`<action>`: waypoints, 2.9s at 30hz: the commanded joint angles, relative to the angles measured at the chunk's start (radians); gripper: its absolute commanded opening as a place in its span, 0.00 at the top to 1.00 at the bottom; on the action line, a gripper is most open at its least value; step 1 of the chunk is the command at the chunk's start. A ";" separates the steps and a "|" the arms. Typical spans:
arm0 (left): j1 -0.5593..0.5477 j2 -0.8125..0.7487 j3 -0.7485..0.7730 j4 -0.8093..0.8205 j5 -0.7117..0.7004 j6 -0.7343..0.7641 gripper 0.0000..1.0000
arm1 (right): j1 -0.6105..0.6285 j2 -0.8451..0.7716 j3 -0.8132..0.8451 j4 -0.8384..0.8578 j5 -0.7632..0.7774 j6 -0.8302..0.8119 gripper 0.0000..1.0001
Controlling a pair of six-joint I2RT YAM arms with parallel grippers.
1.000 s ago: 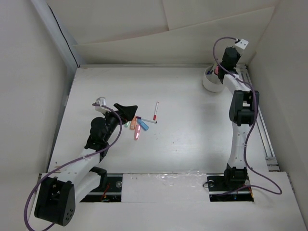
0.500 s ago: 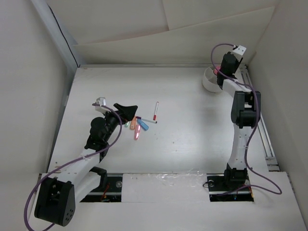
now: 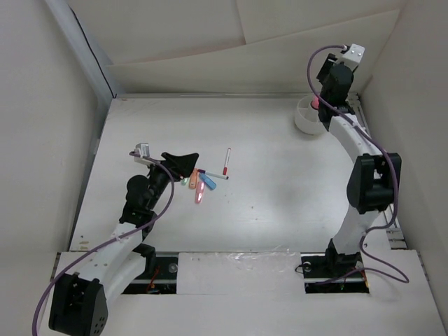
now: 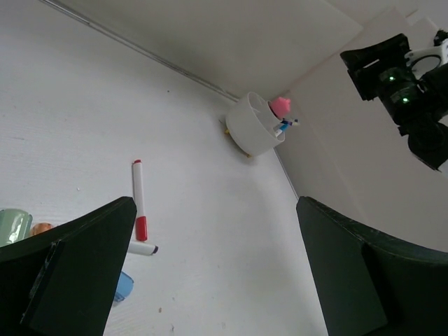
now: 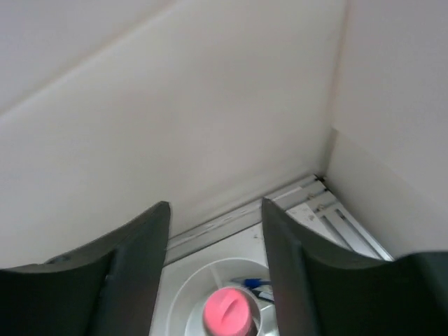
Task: Sort the stationery into containers
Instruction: Place the pen in the storage box, then pick up the pen from the center of the board.
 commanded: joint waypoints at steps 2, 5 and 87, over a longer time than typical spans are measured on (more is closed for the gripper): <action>-0.001 -0.021 -0.011 0.013 0.021 -0.003 0.00 | 0.063 -0.144 -0.066 -0.135 -0.192 0.025 0.56; -0.001 -0.030 -0.001 -0.012 0.030 -0.003 0.00 | 0.128 -0.218 -0.150 -0.189 -0.330 0.048 0.86; -0.001 -0.107 -0.001 -0.048 0.030 -0.003 0.00 | 0.583 0.383 0.206 -0.741 -0.288 0.211 0.64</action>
